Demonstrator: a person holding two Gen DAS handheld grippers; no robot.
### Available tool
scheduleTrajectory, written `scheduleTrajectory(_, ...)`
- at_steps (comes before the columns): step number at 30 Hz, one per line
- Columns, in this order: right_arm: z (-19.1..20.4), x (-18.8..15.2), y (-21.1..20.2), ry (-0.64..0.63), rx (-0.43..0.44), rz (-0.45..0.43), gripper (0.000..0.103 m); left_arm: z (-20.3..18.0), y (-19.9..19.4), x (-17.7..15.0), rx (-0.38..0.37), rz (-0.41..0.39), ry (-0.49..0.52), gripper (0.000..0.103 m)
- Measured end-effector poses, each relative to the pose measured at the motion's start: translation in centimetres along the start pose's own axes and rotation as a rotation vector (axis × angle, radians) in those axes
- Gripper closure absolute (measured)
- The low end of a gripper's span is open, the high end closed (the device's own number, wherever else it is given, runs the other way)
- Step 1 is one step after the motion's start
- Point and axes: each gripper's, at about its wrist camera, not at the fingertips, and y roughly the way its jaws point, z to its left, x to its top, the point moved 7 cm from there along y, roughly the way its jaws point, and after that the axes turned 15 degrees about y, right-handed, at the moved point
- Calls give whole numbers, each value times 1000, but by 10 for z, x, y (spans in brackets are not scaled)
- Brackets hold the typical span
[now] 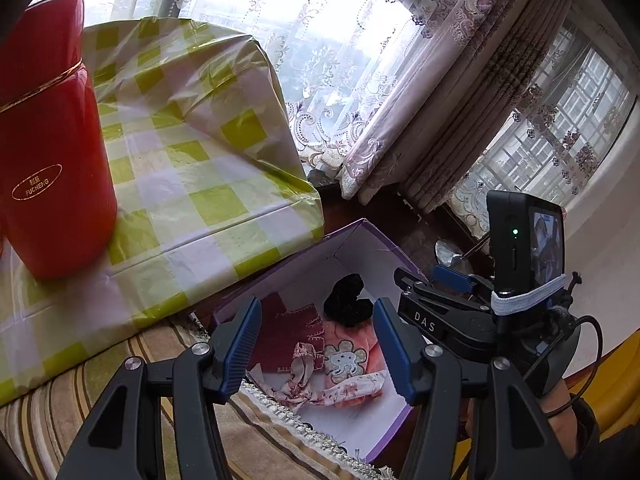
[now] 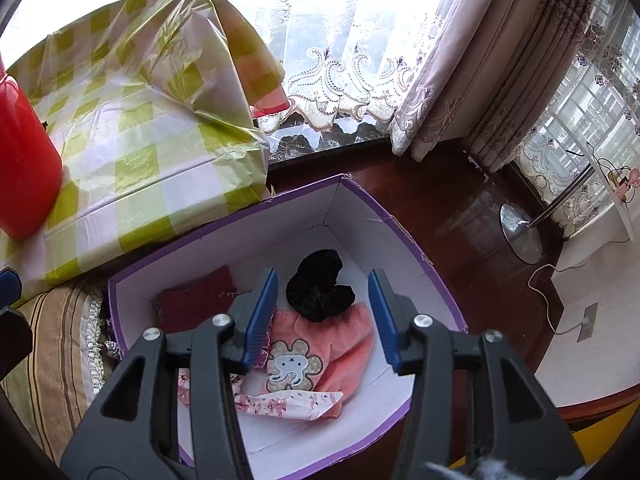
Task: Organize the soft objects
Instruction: 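Move both open tools back over the pile on the table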
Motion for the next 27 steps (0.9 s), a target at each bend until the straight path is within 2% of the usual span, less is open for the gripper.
scheduleTrajectory(4,12,0,-8,-13,29,-7,49,22,-9,-5,108,18,-25,44)
scheduleTrajectory(13,75,-21,-28,-120,149,17,47,123,-62,-52,436,56,-199,44)
scheduleTrajectory(19,121,-37,-46,-200,219,27,46,167,-98,-76,541,45,-268,44)
scheduleTrajectory(27,169,-51,-65,-286,278,27,44,199,-128,-97,608,30,-326,44)
